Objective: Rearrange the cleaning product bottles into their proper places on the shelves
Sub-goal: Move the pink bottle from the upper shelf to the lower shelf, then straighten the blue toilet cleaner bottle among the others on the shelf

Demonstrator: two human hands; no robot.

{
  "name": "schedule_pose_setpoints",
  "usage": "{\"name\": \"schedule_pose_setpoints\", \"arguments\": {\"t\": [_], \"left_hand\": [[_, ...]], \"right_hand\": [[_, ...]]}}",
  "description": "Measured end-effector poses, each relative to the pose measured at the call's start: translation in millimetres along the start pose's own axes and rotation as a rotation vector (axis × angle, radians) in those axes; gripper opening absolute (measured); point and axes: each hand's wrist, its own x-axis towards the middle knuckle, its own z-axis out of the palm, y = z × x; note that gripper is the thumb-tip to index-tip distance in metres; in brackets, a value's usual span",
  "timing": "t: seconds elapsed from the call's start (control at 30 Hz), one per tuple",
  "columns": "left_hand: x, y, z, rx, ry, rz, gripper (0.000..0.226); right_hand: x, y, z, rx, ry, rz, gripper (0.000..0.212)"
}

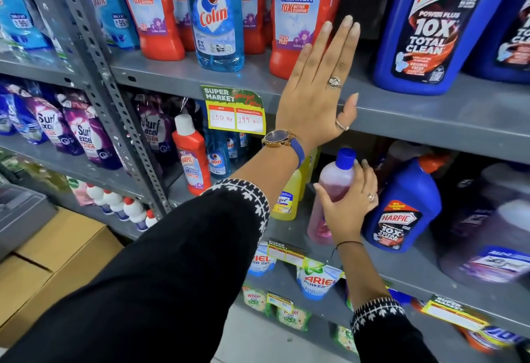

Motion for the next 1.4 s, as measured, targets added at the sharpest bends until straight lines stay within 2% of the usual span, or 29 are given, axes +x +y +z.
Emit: {"name": "schedule_pose_setpoints", "arguments": {"t": [0.07,0.13,0.23,0.33,0.4,0.53,0.83,1.13,1.27,1.4], "left_hand": [[-0.5,-0.2,0.7,0.007,0.000,-0.003,0.068],[-0.6,-0.1,0.7,0.013,-0.008,-0.001,0.068],[-0.3,-0.1,0.7,0.008,-0.004,-0.004,0.068],[-0.6,-0.5,1.2,0.003,0.004,-0.002,0.067],[-0.7,-0.9,1.5,0.001,0.006,-0.003,0.068],[-1.5,-0.7,1.9,-0.002,0.001,-0.006,0.068],[-3.3,-1.9,4.5,-0.004,0.004,0.003,0.066],[-4.5,-2.4,4.4,-0.023,-0.015,-0.003,0.070],[-4.8,-2.5,4.2,-0.050,-0.040,-0.017,0.072],[-3.4,-2.1,2.6,-0.072,-0.066,-0.018,0.071]], "right_hand": [[-7.5,7.6,-8.8,0.053,0.068,-0.038,0.078],[-8.7,19.3,-20.9,0.064,0.229,-0.034,0.076],[9.1,32.4,-36.8,-0.013,0.390,0.219,0.091],[35.0,42.2,-42.2,-0.118,0.304,0.426,0.112],[44.5,48.1,-42.8,-0.167,0.246,0.453,0.112],[39.2,56.9,-46.4,-0.183,0.289,0.379,0.091],[11.3,55.1,-86.3,-0.158,0.192,0.072,0.084],[14.2,-31.7,-163.6,0.001,0.229,-0.078,0.088],[28.3,-80.4,-199.7,0.188,0.267,-0.093,0.089],[57.9,-125.3,-236.7,0.374,0.324,-0.142,0.081]]}}
